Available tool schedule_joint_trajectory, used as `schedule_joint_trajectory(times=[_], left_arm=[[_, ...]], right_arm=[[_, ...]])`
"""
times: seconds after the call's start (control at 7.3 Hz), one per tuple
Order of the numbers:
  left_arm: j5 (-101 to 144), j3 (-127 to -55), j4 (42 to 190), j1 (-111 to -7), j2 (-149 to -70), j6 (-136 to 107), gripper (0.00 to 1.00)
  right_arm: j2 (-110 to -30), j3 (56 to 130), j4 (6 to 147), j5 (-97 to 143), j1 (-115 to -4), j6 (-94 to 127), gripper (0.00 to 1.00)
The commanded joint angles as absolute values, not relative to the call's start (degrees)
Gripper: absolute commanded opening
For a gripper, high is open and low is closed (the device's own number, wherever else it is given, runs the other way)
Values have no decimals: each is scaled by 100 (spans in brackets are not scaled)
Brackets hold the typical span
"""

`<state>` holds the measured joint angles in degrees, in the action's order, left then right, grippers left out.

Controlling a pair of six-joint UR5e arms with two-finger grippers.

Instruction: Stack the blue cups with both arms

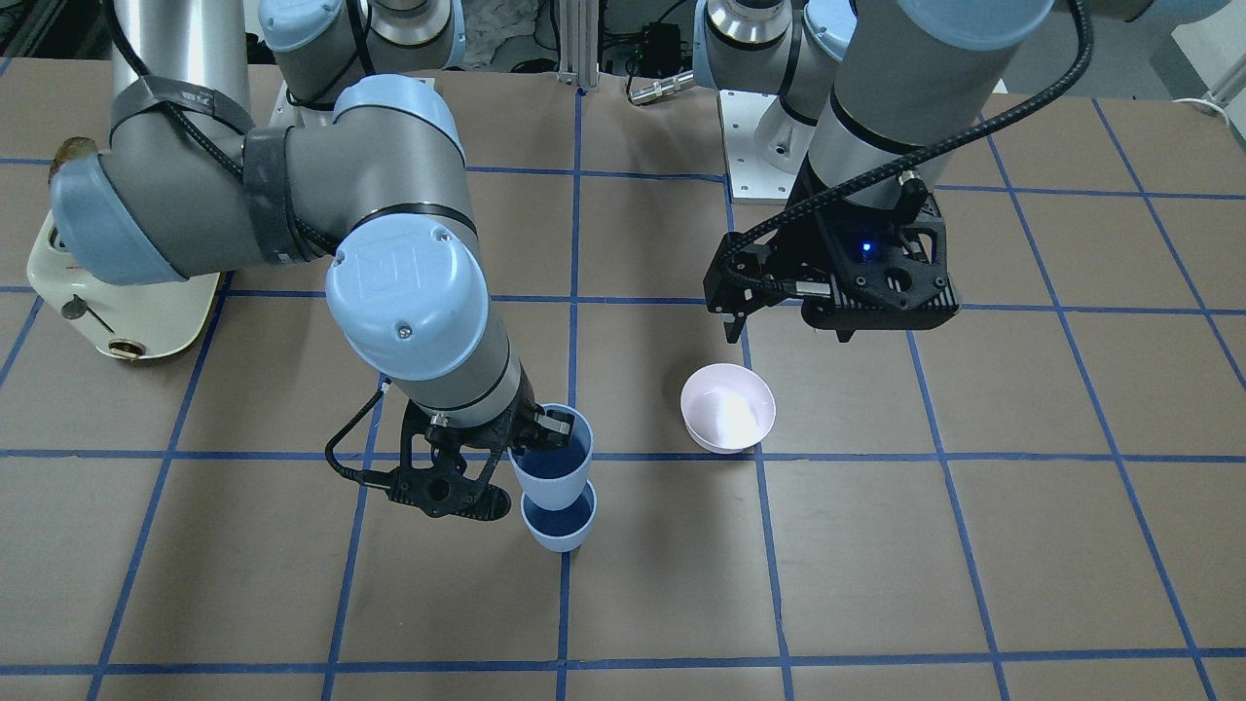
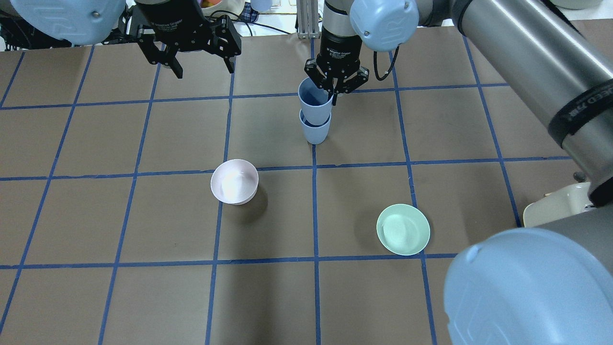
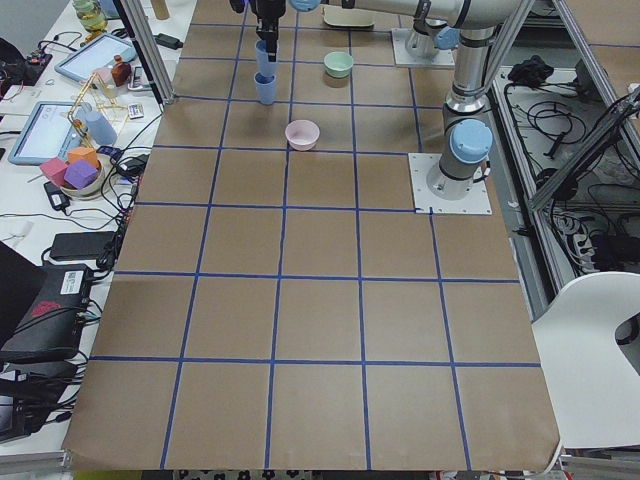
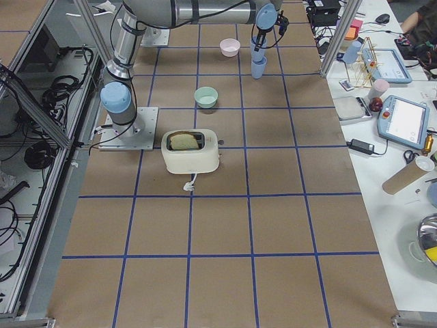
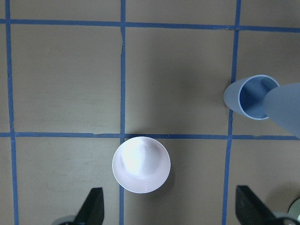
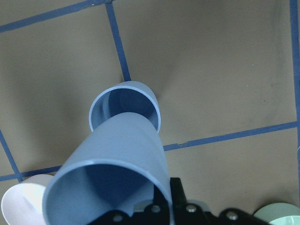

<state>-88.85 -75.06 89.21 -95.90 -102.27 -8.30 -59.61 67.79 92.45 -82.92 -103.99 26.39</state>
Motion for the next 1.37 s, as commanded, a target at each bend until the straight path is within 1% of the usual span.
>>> schedule_joint_trajectory(times=[0.0, 0.55, 0.68, 0.82, 1.1, 1.23], left_arm=[[-8894, -7523, 8912, -9589, -10230, -835, 100], [-8895, -7523, 8912, -9589, -10222, -835, 100], [-8895, -7523, 8912, -9589, -10222, -835, 100], [-8895, -7523, 8912, -9589, -10222, -835, 100], [-8895, -7523, 8912, -9589, -10222, -835, 100], [-8895, -7523, 8912, -9589, -10222, -835, 100]], right_arm=[[-5845, 6768, 9264, -8323, -10415, 2681, 0], [-5810, 6768, 9421, -8271, -10415, 2672, 0], [-5670, 6768, 9700, -8262, -10415, 2689, 6], [-5599, 6776, 9703, -8340, -10415, 2689, 24], [-5599, 6759, 9694, -8350, -10406, 2689, 72], [-5625, 6733, 9694, -8350, -10363, 2655, 90]])
